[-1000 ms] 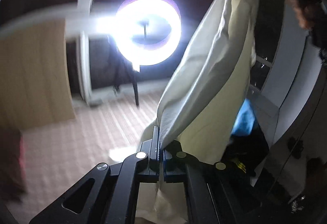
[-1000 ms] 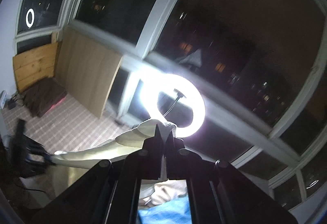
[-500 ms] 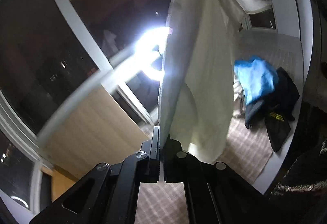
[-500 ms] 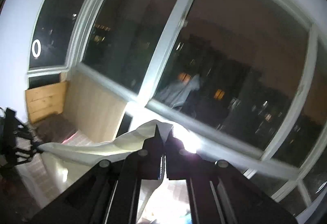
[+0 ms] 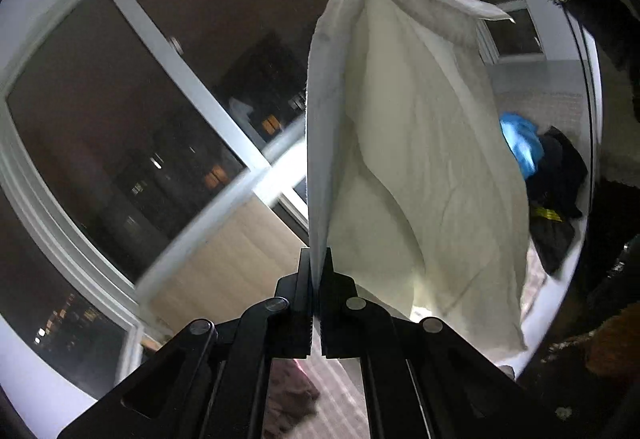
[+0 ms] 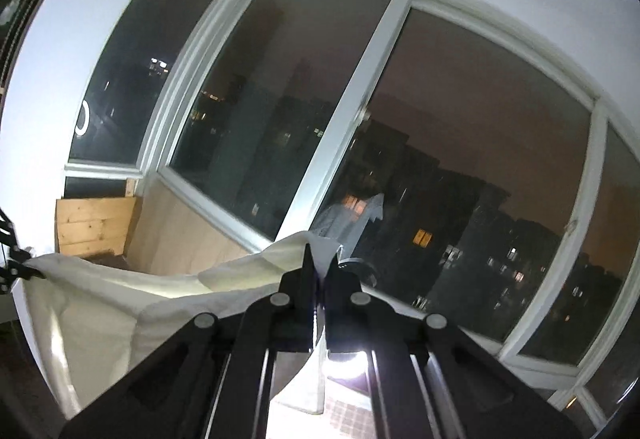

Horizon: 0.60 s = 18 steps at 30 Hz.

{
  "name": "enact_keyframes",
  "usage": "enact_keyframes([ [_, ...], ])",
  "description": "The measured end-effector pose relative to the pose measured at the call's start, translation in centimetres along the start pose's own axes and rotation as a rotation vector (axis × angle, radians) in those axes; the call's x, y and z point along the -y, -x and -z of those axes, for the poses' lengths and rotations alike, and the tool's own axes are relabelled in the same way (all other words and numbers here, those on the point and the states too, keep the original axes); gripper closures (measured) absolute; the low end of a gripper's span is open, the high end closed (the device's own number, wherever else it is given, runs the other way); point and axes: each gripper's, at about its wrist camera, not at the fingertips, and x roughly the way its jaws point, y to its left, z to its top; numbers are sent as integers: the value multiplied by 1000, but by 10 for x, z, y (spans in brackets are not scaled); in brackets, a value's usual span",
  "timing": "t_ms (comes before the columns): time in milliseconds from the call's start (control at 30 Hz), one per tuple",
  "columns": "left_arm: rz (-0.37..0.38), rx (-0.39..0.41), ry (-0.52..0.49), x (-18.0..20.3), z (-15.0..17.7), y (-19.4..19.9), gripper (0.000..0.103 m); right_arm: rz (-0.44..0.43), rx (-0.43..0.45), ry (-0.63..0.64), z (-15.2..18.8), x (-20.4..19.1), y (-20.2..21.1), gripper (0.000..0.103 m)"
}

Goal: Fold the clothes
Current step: 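Lay the shirt flat on the floor and open both grippers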

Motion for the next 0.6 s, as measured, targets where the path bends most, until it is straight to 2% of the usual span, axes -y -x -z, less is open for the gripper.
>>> enact_keyframes([
  [133,90,-130,53,-12,29,-79,101,-25,-117,14,36,-30,-95,101],
  [267,165,-295,78,-17,66,-197,101,-12,-261,71,83,-76,-211,101],
  [367,207,-371,111,-22,89,-289,101,50,-348,167,117,-110,-306,101],
  [433,254,-442,155,-24,107,-364,96,94,-429,246,148,-131,-380,100],
  [500,280,-519,192,-21,128,-430,96,86,-609,353,190,-150,-437,96],
  [533,283,-562,207,-17,140,-458,96,53,-686,348,212,-158,-457,96],
  [600,313,-624,241,-9,163,-500,96,-31,-771,286,244,-165,-473,96],
])
